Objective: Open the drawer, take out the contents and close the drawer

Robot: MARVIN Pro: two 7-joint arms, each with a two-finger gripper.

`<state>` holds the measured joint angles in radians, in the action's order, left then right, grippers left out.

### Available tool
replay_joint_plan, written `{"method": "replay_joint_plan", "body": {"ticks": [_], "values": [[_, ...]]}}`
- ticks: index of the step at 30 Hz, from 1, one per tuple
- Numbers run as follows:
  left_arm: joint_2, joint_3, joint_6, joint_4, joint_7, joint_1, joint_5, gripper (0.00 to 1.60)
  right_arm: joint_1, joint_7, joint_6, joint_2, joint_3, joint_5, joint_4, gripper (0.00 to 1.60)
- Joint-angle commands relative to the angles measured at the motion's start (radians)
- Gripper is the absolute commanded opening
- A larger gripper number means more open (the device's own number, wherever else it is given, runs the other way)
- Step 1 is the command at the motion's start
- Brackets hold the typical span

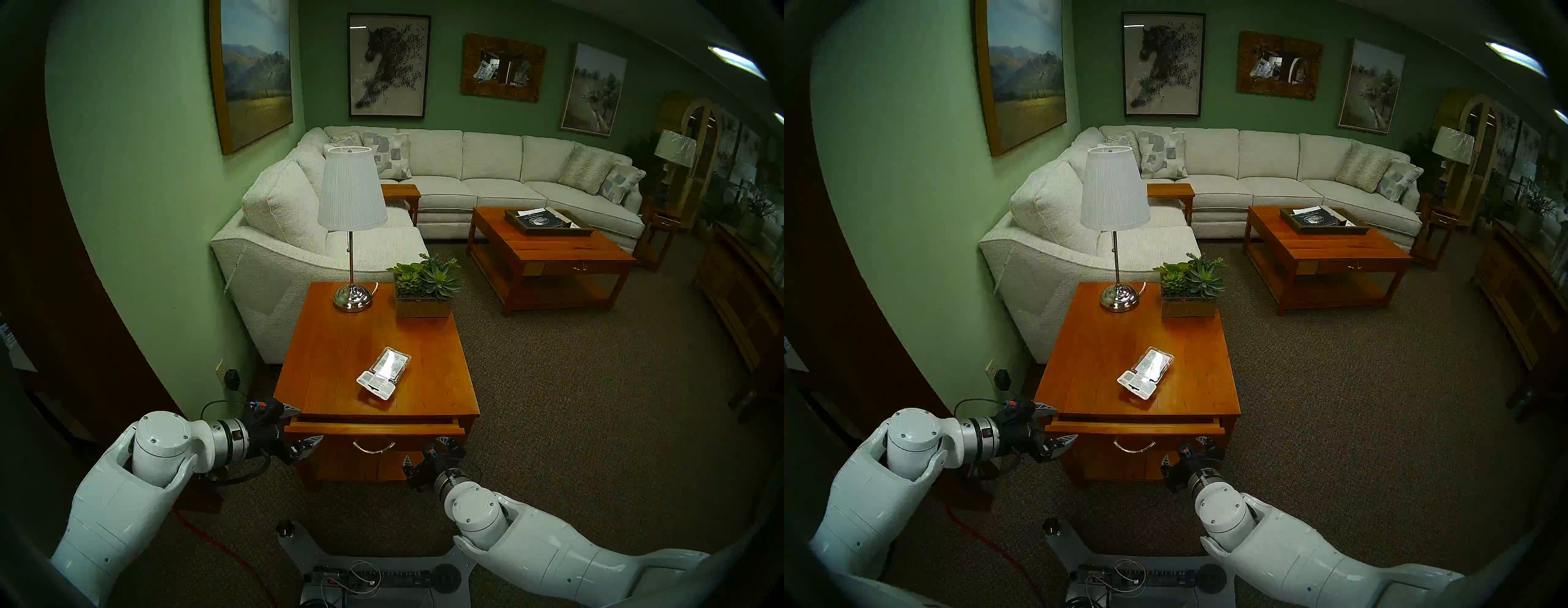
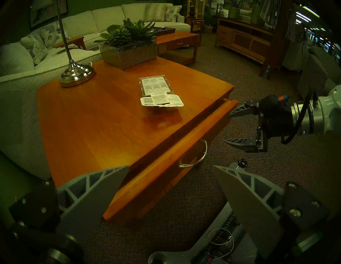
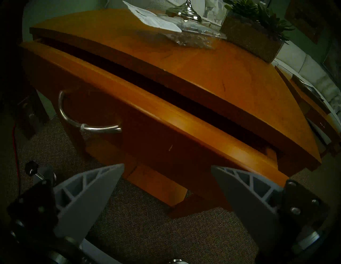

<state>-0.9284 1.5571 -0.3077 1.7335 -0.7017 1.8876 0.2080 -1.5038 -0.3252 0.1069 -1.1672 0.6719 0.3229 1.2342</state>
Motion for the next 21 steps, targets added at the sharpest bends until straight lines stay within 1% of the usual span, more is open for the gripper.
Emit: {"method": "replay_joint_plan", "body": {"ticks": [1, 6, 10, 12, 13, 15, 17, 19, 20, 21], "values": [[-0.002, 0.011, 0.007, 0.022, 0.002, -0.017, 0.006, 1.6, 0.113, 0.022, -0.021, -0.048, 0.011, -0.03, -0.013, 1.6], [-0.002, 0.012, 0.007, 0.023, 0.002, -0.016, 0.007, 1.6, 0.134, 0.037, -0.033, -0.057, 0.011, -0.04, -0.041, 1.6], [-0.002, 0.013, 0.007, 0.023, 0.002, -0.016, 0.007, 1.6, 0.136, 0.04, -0.045, -0.063, 0.014, -0.043, -0.059, 1.6], [-0.002, 0.013, 0.007, 0.024, 0.003, -0.015, 0.008, 1.6, 0.131, 0.039, -0.027, -0.059, 0.007, -0.049, -0.063, 1.6], [-0.003, 0.014, 0.008, 0.025, 0.003, -0.015, 0.008, 1.6, 0.128, 0.041, -0.029, -0.057, 0.003, -0.052, -0.067, 1.6], [-0.003, 0.014, 0.008, 0.026, 0.003, -0.014, 0.008, 1.6, 0.11, 0.048, -0.012, -0.045, -0.003, -0.051, -0.054, 1.6], [-0.003, 0.015, 0.008, 0.026, 0.004, -0.013, 0.008, 1.6, 0.075, 0.043, 0.018, -0.016, -0.009, -0.051, -0.002, 1.6], [-0.003, 0.014, 0.008, 0.026, 0.003, -0.014, 0.008, 1.6, 0.036, 0.039, 0.017, 0.015, -0.015, -0.052, 0.042, 1.6], [-0.003, 0.014, 0.008, 0.025, 0.003, -0.014, 0.008, 1.6, 0.025, 0.04, 0.014, 0.019, -0.021, -0.053, 0.041, 1.6], [-0.002, 0.013, 0.007, 0.025, 0.003, -0.015, 0.008, 1.6, 0.007, 0.036, 0.017, 0.032, -0.024, -0.053, 0.061, 1.6]]}}
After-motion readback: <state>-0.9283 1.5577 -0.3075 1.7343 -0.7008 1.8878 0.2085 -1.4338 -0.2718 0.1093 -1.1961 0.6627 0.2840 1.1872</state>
